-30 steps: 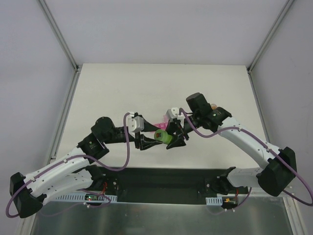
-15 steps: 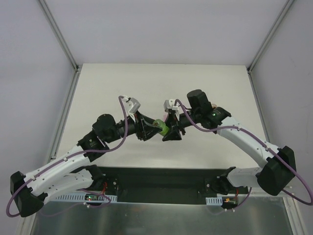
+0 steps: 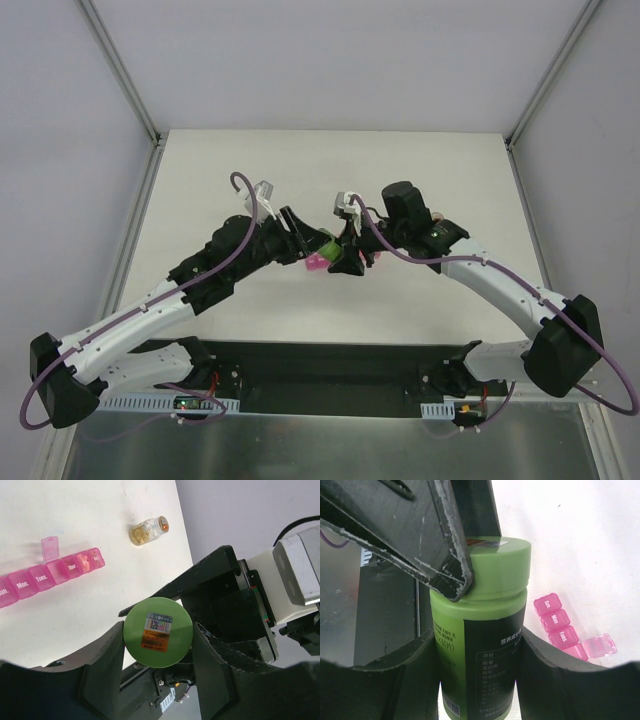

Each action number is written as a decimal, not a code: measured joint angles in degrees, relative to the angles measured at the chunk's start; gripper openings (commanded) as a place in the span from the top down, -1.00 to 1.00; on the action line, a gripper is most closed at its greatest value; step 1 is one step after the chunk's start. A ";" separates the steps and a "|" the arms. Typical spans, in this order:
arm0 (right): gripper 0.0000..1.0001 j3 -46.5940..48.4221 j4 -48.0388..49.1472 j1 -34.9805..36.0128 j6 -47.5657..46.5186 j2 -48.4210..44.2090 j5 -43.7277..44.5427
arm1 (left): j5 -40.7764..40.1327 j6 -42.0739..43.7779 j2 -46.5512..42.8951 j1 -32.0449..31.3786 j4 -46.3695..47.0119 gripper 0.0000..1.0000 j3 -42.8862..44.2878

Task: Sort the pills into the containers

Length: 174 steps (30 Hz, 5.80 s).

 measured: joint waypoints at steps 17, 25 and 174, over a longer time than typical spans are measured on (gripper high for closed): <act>0.83 -0.83 4.28 -2.43 2.29 0.00 -1.86 | 0.33 3.91 -3.28 -0.11 -2.71 -0.98 0.35; 0.81 -1.53 1.22 -2.78 -5.51 -0.15 -12.83 | 15.69 30.64 -14.23 2.45 0.61 -0.98 -4.15; 0.84 0.44 -12.52 1.25 -23.08 -0.15 -12.55 | 33.03 69.00 -1.81 -0.98 -2.97 -0.07 1.09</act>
